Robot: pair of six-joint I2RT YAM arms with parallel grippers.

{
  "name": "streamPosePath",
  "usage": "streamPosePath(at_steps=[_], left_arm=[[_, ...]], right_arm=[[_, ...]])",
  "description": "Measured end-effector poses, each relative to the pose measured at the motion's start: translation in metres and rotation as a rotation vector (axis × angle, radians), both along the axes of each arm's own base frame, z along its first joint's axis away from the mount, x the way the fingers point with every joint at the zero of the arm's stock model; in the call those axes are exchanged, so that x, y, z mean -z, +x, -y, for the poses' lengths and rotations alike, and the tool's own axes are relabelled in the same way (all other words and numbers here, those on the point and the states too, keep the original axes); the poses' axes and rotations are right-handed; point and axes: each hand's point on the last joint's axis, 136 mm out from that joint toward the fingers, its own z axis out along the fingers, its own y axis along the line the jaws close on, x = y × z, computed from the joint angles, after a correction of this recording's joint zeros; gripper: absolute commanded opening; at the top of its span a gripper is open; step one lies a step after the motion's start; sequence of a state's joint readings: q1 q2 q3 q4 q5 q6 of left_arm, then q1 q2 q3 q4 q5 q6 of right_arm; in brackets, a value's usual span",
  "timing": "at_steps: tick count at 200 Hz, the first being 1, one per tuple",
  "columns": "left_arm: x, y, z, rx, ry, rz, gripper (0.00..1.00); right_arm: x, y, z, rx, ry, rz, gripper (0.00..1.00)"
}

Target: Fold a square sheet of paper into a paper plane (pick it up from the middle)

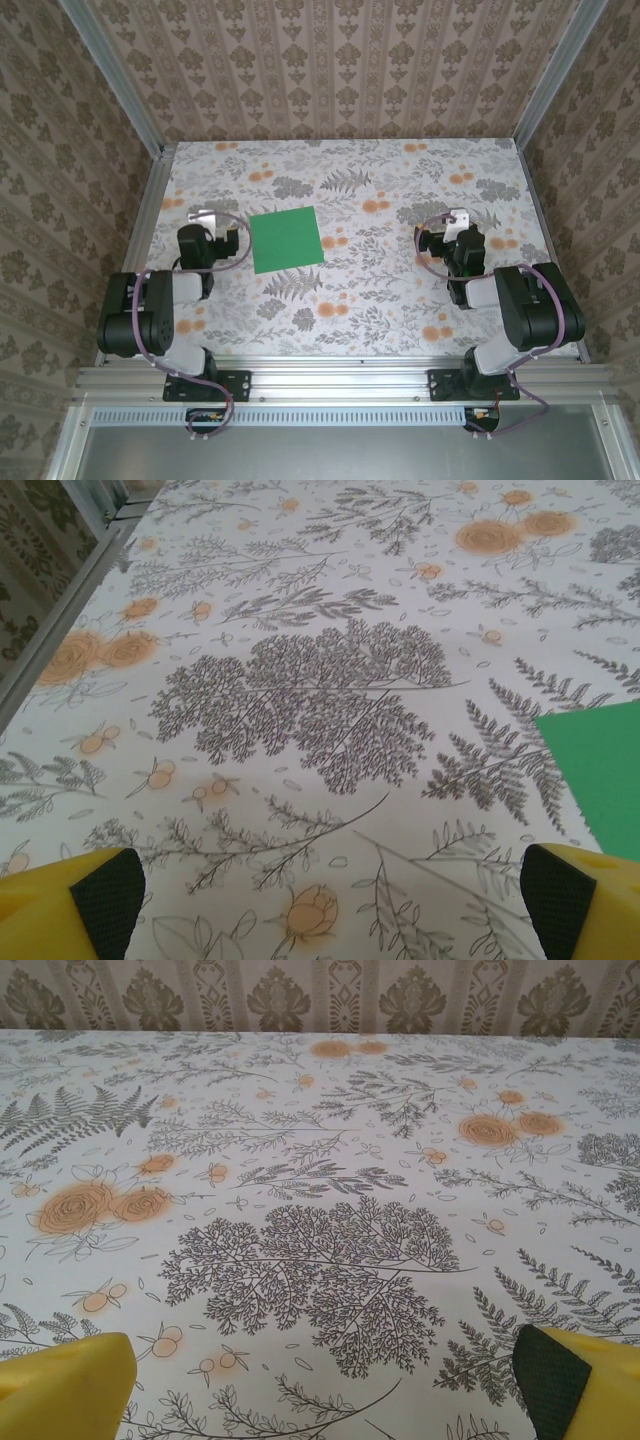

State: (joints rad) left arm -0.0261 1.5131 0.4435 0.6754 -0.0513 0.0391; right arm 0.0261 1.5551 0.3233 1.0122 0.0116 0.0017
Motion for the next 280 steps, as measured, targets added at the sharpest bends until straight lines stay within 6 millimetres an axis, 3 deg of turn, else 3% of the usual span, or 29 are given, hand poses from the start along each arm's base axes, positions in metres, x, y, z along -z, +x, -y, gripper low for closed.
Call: streamPosePath(at_steps=[14, 34, 63, 93, 114, 136, 156, 173, 213, 236, 280], left_arm=[[-0.016, 0.007, 0.002, 0.01, -0.005, 0.004, 1.0], [-0.056, 0.006, -0.001, -0.001, -0.015, 0.092, 1.0], [-0.113, -0.011, -0.018, -0.063, -0.061, 0.213, 1.0], [-0.142, -0.033, -0.033, -0.159, -0.16, 0.241, 1.0], [-0.152, -0.047, -0.047, -0.255, -0.249, 0.215, 1.0], [-0.153, -0.06, -0.055, -0.352, -0.35, 0.154, 1.0], [-0.147, -0.067, -0.053, -0.387, -0.425, 0.07, 1.0], [-0.136, -0.067, -0.042, -0.354, -0.479, -0.006, 1.0], [-0.102, -0.068, -0.009, -0.242, -0.588, -0.188, 1.0], [-0.089, -0.068, 0.012, -0.171, -0.625, -0.263, 1.0], [-0.064, -0.08, 0.048, -0.07, -0.626, -0.41, 1.0]], right_arm=[[-0.005, -0.001, -0.001, -0.003, -0.001, 0.011, 1.0], [-0.02, -0.005, -0.002, -0.007, -0.001, 0.027, 1.0], [-0.065, -0.004, -0.002, 0.009, 0.047, 0.009, 1.0], [-0.122, 0.002, -0.014, -0.003, 0.237, 0.016, 1.0], [-0.134, -0.002, -0.039, -0.099, 0.458, 0.003, 1.0], [-0.118, 0.0, -0.076, -0.216, 0.709, -0.095, 0.93], [-0.088, 0.006, -0.127, -0.301, 0.836, -0.297, 0.91], [-0.072, 0.007, -0.179, -0.371, 0.826, -0.448, 0.91], [-0.076, 0.006, -0.286, -0.511, 0.712, -0.616, 0.87], [-0.062, 0.006, -0.324, -0.537, 0.666, -0.691, 0.86], [0.001, 0.017, -0.37, -0.478, 0.585, -0.868, 0.85]])
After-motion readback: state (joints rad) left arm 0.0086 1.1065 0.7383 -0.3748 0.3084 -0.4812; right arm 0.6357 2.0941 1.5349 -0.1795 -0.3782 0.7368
